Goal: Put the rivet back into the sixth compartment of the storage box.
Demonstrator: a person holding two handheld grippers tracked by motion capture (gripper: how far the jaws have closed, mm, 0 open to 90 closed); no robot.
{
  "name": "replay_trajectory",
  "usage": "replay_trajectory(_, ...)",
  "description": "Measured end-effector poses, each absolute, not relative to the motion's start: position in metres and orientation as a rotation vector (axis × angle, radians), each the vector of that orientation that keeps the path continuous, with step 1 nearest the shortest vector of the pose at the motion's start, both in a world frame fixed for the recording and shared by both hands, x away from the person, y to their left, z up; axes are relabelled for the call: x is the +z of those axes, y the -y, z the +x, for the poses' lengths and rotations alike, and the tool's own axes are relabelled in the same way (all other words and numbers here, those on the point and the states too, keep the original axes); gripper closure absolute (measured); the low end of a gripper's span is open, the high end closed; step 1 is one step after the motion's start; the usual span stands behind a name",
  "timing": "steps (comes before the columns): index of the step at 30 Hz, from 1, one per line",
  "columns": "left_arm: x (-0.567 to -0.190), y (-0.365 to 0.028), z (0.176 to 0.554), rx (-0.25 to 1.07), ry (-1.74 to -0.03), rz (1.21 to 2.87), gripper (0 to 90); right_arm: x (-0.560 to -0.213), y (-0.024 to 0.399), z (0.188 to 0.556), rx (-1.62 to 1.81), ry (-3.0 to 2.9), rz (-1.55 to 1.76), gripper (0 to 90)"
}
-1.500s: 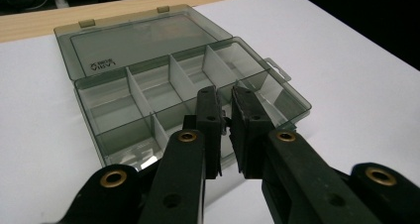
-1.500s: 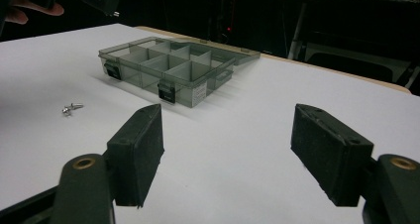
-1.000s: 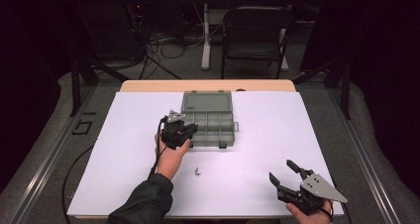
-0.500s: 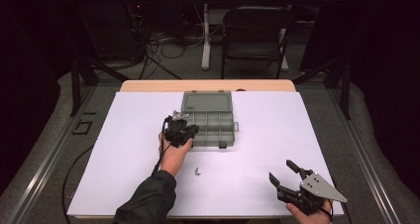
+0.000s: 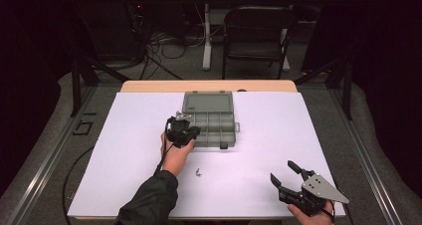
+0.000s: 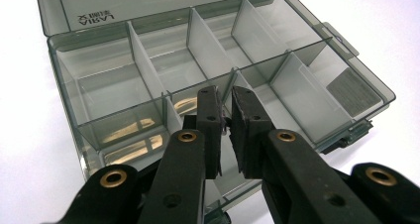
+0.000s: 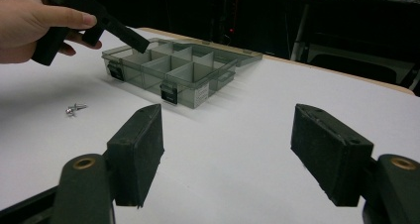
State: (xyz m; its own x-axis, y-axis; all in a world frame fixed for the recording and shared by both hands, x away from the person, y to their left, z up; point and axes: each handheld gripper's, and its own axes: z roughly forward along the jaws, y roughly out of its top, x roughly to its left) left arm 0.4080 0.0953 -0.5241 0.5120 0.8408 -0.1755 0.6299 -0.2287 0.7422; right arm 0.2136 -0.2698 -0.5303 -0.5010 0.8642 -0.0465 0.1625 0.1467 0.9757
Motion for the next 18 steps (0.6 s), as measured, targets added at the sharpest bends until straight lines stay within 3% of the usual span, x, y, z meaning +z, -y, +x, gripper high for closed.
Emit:
replay_trajectory(13,-0.5241,-0.0935,0.4070,0.325,-1.202,1.960,82.3,-0.5303,0.2699,0.2136,1.397,-1.786,0.986,28.5)
replay_trajectory(18,-0.5214,-0.0932,0.4046,0.333,-1.184,1.958,77.2,-0.5301,0.2702,0.2134,1.398,-1.785,0.990,28.4)
